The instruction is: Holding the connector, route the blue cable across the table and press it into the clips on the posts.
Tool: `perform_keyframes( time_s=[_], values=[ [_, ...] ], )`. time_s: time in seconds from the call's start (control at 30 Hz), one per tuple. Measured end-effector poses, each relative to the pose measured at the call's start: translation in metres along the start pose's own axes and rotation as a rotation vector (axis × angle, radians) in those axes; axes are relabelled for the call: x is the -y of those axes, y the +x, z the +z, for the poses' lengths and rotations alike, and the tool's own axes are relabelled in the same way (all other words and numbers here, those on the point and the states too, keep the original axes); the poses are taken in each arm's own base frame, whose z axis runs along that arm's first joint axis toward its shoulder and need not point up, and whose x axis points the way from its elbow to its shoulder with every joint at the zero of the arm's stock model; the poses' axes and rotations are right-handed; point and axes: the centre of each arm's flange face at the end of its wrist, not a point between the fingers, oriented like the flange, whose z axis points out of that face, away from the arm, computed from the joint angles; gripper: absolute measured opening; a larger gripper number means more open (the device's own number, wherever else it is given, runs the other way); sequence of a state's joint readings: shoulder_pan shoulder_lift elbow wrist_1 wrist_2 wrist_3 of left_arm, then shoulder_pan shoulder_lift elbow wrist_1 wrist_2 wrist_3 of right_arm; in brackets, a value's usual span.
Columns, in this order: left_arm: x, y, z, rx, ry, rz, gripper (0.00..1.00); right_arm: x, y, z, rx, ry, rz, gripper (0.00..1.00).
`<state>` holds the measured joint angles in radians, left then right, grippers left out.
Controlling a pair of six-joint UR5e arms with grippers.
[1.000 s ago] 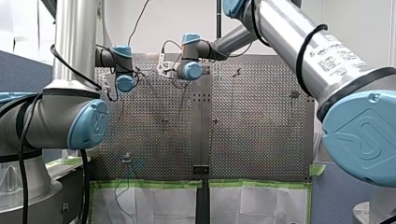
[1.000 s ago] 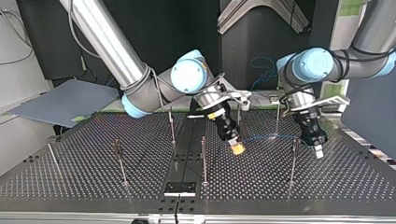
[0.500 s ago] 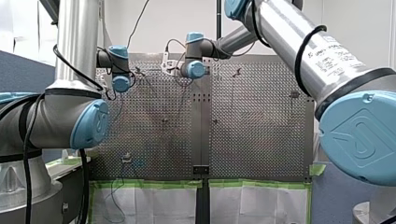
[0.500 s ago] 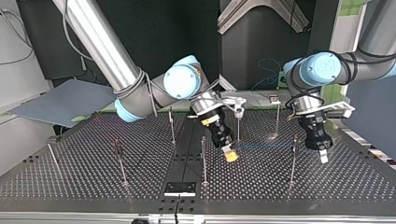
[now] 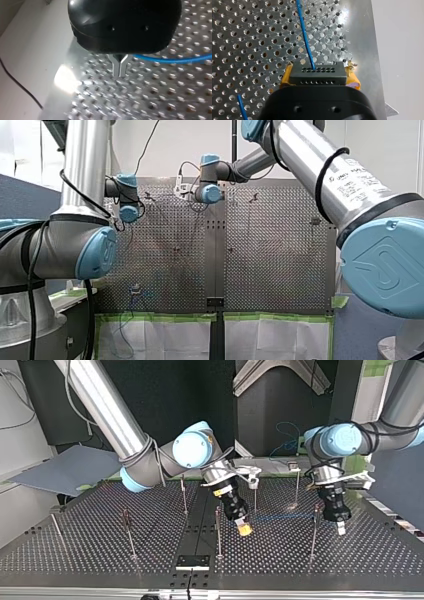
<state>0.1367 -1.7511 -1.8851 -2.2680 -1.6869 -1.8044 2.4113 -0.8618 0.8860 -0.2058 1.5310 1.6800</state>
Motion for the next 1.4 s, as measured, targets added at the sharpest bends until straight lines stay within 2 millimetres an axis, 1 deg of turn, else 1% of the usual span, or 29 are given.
perform_keyframes(
  time_s=[0.07, 0.1, 0.13, 0.17, 0.2, 0.23, 0.27, 0.3, 0.33, 0.4, 0.43, 0.47, 0.57, 0.83, 0.97, 1.07, 1.23, 1.4],
  values=[
    [-0.003, 0.006, 0.0, -0.009, -0.009, -0.006, 0.0, 0.0, 0.0, 0.0, 0.0, 0.0, 0.0, 0.0],
    [-0.005, 0.008, 0.0, -0.013, -0.014, -0.011, 0.05, 0.0, 0.0, 0.0, 0.0, 0.0, 0.0, 0.0],
    [-0.006, 0.009, 0.0, -0.016, -0.017, -0.016, 0.05, 0.0, 0.0, 0.0, 0.001, 0.0, 0.0, 0.0],
    [-0.007, 0.01, 0.0, -0.019, -0.02, -0.022, 0.17, 0.0, 0.0, 0.0, 0.001, 0.0, 0.0, 0.0],
    [-0.007, 0.011, -0.001, -0.023, -0.022, -0.03, 0.25, 0.0, 0.0, 0.0, 0.001, -0.001, 0.0, 0.0],
    [-0.008, 0.012, -0.001, -0.028, -0.024, -0.036, 0.25, 0.0, 0.0, 0.0, 0.001, -0.001, 0.0, 0.0],
    [-0.008, 0.012, -0.001, -0.033, -0.026, -0.043, 0.36, 0.0, 0.0, 0.0, 0.001, 0.0, 0.0, 0.0],
    [-0.009, 0.013, -0.002, -0.041, -0.028, -0.053, 0.58, 0.0, 0.0, 0.0, 0.002, 0.0, 0.0, 0.0],
    [-0.009, 0.013, -0.003, -0.047, -0.03, -0.06, 0.58, 0.0, 0.0, 0.0, 0.003, 0.0, 0.0, 0.0],
    [-0.01, 0.014, -0.004, -0.063, -0.034, -0.072, 0.83, 0.001, 0.0, -0.001, 0.005, 0.001, -0.001, 0.0],
    [-0.01, 0.014, -0.005, -0.068, -0.035, -0.075, 0.83, 0.001, -0.001, -0.001, 0.006, 0.001, -0.001, 0.0],
    [-0.01, 0.013, -0.006, -0.073, -0.035, -0.077, 1.0, 0.002, -0.001, -0.001, 0.007, 0.002, -0.001, 0.0],
    [-0.008, 0.007, -0.008, -0.085, -0.035, -0.086, 1.0, 0.004, -0.001, -0.001, 0.009, 0.004, -0.001, 0.0],
    [-0.005, -0.021, -0.015, -0.081, -0.077, -0.131, 1.0, 0.007, -0.002, -0.003, 0.017, 0.006, 0.001, 0.0],
    [-0.003, -0.025, -0.021, -0.101, -0.086, -0.128, 1.0, 0.008, -0.003, -0.003, 0.019, 0.005, 0.002, 0.0],
    [0.0, -0.027, -0.029, -0.126, -0.085, -0.121, 1.0, 0.009, -0.003, -0.004, 0.022, 0.001, 0.003, 0.0],
    [0.006, -0.031, -0.049, -0.176, -0.069, -0.126, 1.0, 0.008, -0.003, -0.004, 0.024, -0.005, 0.003, 0.0],
    [0.01, -0.029, -0.068, -0.231, -0.058, -0.134, 1.0, 0.008, -0.004, -0.004, 0.027, -0.011, 0.003, 0.0]
  ],
)
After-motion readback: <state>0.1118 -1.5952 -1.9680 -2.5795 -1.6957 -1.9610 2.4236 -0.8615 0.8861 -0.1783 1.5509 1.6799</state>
